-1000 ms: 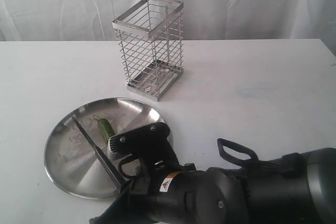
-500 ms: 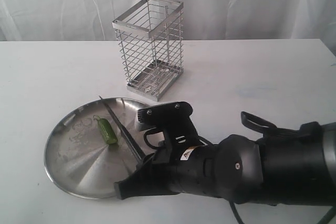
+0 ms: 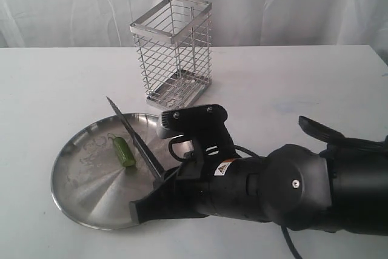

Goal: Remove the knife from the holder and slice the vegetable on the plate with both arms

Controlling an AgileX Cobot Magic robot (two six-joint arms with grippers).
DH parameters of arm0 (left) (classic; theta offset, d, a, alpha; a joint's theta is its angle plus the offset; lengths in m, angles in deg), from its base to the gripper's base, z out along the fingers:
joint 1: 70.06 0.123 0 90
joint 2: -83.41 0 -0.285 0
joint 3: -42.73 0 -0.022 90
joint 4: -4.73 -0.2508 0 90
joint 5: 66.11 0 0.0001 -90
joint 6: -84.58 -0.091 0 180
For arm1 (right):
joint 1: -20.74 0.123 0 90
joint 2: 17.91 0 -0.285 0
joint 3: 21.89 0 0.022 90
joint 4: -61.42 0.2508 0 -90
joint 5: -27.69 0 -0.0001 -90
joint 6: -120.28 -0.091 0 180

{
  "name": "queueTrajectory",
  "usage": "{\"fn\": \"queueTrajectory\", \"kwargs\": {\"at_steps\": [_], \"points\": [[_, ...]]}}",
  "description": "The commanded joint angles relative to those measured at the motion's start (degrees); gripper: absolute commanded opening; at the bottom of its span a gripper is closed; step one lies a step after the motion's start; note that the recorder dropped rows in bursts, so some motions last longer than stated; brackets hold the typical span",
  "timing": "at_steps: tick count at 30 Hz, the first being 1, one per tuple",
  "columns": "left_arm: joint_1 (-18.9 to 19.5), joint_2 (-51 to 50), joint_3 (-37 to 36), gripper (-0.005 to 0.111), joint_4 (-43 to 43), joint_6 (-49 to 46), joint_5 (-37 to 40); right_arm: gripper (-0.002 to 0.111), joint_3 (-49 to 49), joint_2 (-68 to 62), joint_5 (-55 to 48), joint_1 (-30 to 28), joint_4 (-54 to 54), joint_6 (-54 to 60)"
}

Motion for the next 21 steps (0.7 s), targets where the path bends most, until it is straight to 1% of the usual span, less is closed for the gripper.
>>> {"fn": "queueTrajectory", "kwargs": {"at_steps": [1,2,3,4,5,7,8,9,10,11,12,14,16,19,21], "points": [[-7.58,-8.53,13.52,0.000,11.81,-25.18,15.94,0.000,0.24,0.63,-2.32,-0.28,-0.21,0.64],[-8.20,-11.78,15.01,0.000,14.18,-27.68,18.36,0.000,0.24,0.63,-2.32,-0.28,-0.21,0.64],[-8.78,-18.36,18.20,0.000,15.96,-31.29,23.24,0.000,0.24,0.73,-2.30,-0.28,-0.21,0.64],[-8.78,-23.47,20.46,0.002,15.05,-34.72,26.50,0.000,0.24,0.68,-2.18,-0.28,-0.41,0.90],[-8.78,-27.18,21.92,0.008,14.10,-37.43,27.33,0.000,0.24,0.68,-2.63,-0.28,-0.41,2.13],[-8.78,-35.19,25.20,0.034,14.10,-46.75,25.93,0.000,0.24,0.68,-4.29,-1.00,-0.83,4.81],[-8.78,-39.62,26.51,0.054,14.10,-49.97,22.64,0.000,0.24,0.68,-6.09,-2.33,-1.28,4.94],[-8.78,-43.52,27.44,0.065,14.10,-50.60,19.51,0.000,0.24,0.77,-7.69,-3.98,-1.28,4.94],[-8.78,-47.46,28.92,0.070,14.10,-49.56,17.65,0.000,0.24,1.30,-9.29,-5.82,-1.75,4.94],[-8.78,-51.16,30.01,0.068,14.10,-47.62,17.39,0.000,0.24,2.25,-9.81,-7.54,-2.82,4.94],[-8.78,-54.84,31.18,0.063,14.10,-43.74,16.66,0.000,0.24,3.56,-9.94,-9.53,-4.09,4.94],[-8.78,-58.17,32.01,0.057,14.10,-40.28,15.27,0.000,0.24,5.26,-12.06,-12.10,-8.35,4.94],[-8.78,-60.72,32.47,0.057,14.22,-39.42,12.92,0.000,0.24,6.36,-16.80,-14.24,-14.48,4.94],[-8.78,-63.55,33.65,0.057,14.22,-39.42,11.77,0.000,0.24,7.60,-24.88,-15.71,-30.27,4.94],[-8.78,-64.57,34.92,0.060,14.22,-39.42,12.52,0.000,0.49,8.13,-28.25,-15.71,-39.78,4.79]]}}
